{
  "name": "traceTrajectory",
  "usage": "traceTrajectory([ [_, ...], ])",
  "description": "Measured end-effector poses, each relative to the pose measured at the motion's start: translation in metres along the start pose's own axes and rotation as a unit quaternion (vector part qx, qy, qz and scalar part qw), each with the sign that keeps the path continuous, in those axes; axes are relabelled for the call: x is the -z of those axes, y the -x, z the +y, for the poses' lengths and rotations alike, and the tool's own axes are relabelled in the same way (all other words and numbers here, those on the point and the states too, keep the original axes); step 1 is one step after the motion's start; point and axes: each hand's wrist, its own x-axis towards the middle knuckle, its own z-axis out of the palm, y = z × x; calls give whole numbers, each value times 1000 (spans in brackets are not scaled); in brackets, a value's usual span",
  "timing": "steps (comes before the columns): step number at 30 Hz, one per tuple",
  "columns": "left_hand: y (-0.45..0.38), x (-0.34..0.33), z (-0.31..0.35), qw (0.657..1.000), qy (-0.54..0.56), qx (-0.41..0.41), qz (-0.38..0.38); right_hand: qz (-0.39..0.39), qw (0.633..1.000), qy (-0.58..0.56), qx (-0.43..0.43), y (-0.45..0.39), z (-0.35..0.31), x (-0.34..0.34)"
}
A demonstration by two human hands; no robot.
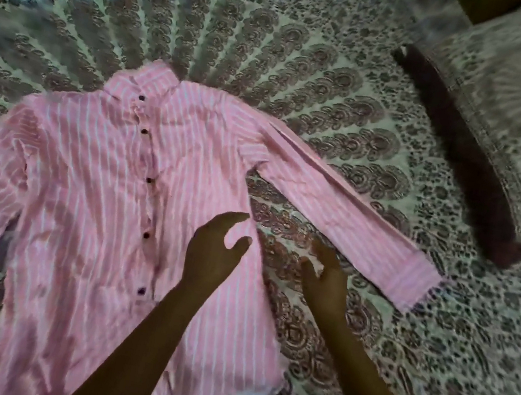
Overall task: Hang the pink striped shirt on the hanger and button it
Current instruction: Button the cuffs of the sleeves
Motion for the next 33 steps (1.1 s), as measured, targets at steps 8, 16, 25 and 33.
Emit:
traceTrajectory([
  [8, 29, -139, 60, 996, 3, 31, -84, 50, 994, 93, 7, -15, 116, 100],
  [16, 36, -203, 60, 991, 0, 55, -125, 6, 961, 273, -49, -46, 176, 111],
  [25, 22, -205, 74, 975, 13, 133, -180, 66, 980, -120, -141, -62, 131, 131],
  [33, 13, -217, 119, 897, 270, 267, -227, 36, 872, -434, -225, -58, 97, 155],
])
